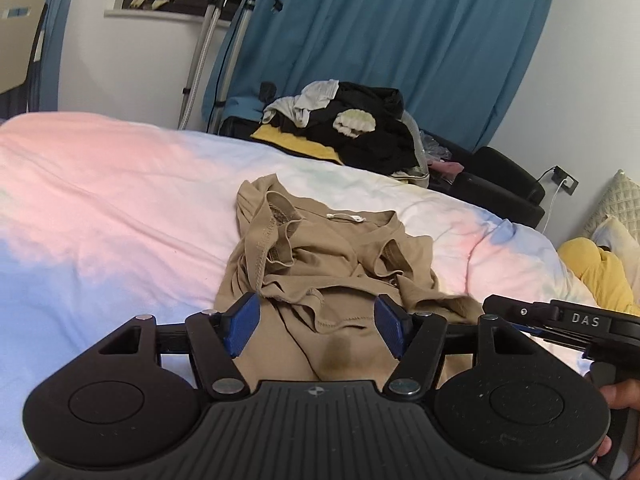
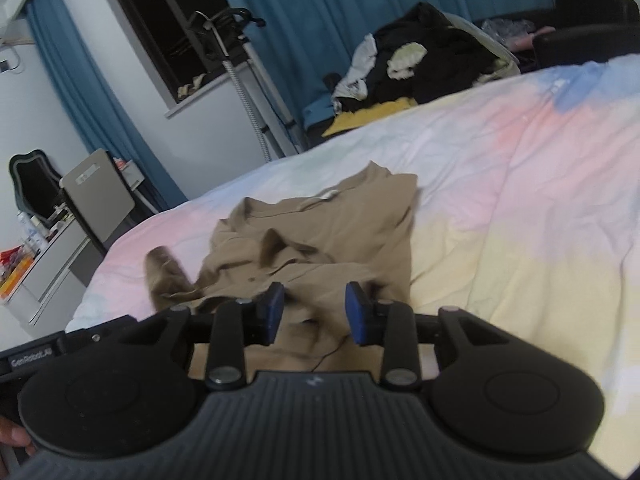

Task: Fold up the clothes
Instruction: 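Open both grippers and release the folded T-shirt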

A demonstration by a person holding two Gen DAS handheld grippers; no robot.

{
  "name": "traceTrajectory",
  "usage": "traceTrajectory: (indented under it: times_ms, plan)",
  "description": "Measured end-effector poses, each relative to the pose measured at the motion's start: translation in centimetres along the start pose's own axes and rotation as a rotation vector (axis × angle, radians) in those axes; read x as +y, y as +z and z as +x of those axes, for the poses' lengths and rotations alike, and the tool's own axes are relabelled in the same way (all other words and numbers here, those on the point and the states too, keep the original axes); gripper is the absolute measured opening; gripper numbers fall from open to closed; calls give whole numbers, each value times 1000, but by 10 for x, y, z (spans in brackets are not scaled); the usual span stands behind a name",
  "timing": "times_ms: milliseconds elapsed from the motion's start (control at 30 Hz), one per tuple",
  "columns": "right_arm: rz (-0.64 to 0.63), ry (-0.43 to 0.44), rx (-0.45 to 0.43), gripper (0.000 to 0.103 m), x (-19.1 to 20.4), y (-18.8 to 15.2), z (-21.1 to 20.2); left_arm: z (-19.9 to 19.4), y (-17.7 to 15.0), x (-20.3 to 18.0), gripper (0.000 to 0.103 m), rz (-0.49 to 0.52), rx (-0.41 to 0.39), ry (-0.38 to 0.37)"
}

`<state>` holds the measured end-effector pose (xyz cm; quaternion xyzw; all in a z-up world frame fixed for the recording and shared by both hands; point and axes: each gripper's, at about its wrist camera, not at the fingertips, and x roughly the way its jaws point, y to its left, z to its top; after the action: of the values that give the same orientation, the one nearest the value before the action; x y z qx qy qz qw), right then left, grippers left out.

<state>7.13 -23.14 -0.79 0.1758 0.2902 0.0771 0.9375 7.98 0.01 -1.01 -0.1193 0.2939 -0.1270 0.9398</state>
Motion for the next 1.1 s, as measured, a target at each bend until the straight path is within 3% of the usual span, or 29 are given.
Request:
traceTrajectory:
  times_ms: [433, 567, 700, 800, 867, 933, 1100]
  plan:
    - [-127, 29, -57, 37, 42, -30, -61, -44, -22, -16, 74, 76, -49, 7]
    - [-139, 27, -80, 39, 46, -37, -72, -48, -24, -17, 84, 88, -63, 9]
    - [-158, 15, -94, 42, 48, -35, -69, -53, -26, -19, 88, 99, -77, 11]
    - [-154, 12, -103, 56, 46, -35, -66, -55, -28, -19, 93, 109, -87, 13]
    - [-151, 11, -110, 75, 45, -35, -65, -55, -29, -20, 96, 119, -92, 17]
    - [-152, 7, -120, 85, 44, -36, -65, -54, -30, -20, 99, 130, -97, 22]
    - [-166, -15, -111, 90, 43, -39, -62, -52, -32, -20, 102, 157, -109, 33]
